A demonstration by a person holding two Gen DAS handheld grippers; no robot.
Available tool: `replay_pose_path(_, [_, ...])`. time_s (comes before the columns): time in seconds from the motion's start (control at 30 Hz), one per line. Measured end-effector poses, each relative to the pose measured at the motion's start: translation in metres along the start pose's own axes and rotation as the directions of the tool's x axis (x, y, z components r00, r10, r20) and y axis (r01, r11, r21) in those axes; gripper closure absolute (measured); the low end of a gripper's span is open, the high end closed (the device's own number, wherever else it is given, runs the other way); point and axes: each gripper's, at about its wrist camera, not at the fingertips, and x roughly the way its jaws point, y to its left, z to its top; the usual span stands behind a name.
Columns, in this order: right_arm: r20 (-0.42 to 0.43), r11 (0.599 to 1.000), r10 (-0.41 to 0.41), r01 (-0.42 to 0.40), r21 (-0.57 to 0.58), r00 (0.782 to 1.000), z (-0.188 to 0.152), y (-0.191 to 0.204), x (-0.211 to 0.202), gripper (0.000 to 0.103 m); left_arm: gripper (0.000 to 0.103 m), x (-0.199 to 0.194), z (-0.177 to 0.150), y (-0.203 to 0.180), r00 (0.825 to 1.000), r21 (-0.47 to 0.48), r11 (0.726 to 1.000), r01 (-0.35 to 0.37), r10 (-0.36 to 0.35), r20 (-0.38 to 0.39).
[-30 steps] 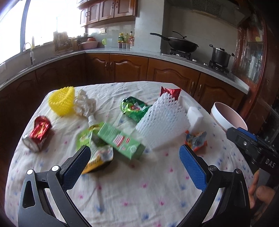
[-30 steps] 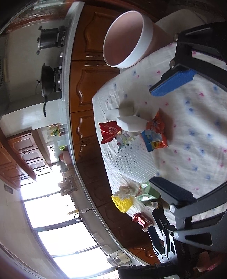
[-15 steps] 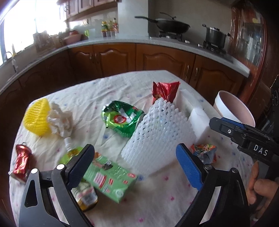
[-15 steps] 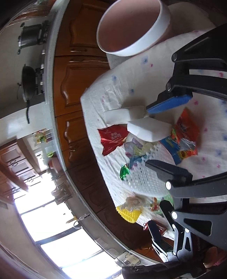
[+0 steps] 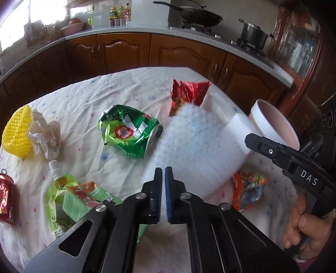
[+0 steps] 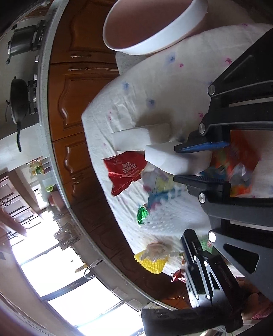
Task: Collect trash
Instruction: 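Grasp the white foam net with the left tool while the right tool grasps the white sponge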
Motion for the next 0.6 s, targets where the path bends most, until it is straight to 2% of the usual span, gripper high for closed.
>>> replay_pose_path(0.2, [0.076, 1.000, 0.023, -0.023, 0.008, 0.997, 0.008, 0.000, -0.027, 0.082, 0.102, -0.030, 0.004, -0.002, 0.997, -0.013, 1.000, 0.018, -0.017, 0.077])
replay_pose_path(0.3, [0.102, 1.000, 0.028, -0.029, 0.008, 0.994, 0.010, -0.001, -0.041, 0.082, 0.102, -0.034, 0.005, -0.008, 0.996, 0.005, 1.000, 0.021, -0.022, 0.084])
replay_pose_path(0.33, [0.109, 0.999, 0.030, -0.031, 0.009, 0.994, 0.010, -0.002, -0.045, 0.082, 0.094, -0.032, 0.005, -0.011, 0.997, 0.009, 1.000, 0.018, -0.019, 0.074])
replay_pose_path(0.37, [0.115, 1.000, 0.028, -0.029, 0.007, 0.993, 0.010, -0.003, -0.049, 0.082, 0.072, -0.030, 0.005, -0.014, 0.998, 0.014, 1.000, 0.025, -0.026, 0.064])
replay_pose_path(0.4, [0.120, 0.999, 0.031, -0.032, 0.008, 0.992, 0.010, -0.003, -0.052, 0.082, 0.056, -0.028, 0.004, -0.018, 0.997, 0.022, 0.999, 0.027, -0.028, 0.069])
replay_pose_path(0.43, [0.124, 0.999, 0.036, -0.038, 0.012, 0.992, 0.010, -0.005, -0.055, 0.082, 0.026, -0.027, 0.003, -0.022, 0.997, 0.032, 0.999, 0.015, -0.018, 0.080])
replay_pose_path(0.47, [0.128, 0.999, 0.037, -0.039, 0.015, 0.991, 0.010, -0.005, -0.058, 0.082, 0.020, -0.024, 0.002, -0.028, 0.995, 0.051, 0.999, -0.003, -0.002, 0.095])
replay_pose_path(0.6, [0.145, 0.999, 0.022, -0.026, 0.029, 0.989, 0.006, -0.014, -0.070, 0.082, 0.020, -0.003, 0.002, -0.041, 0.998, 0.102, 0.994, -0.049, 0.044, 0.051])
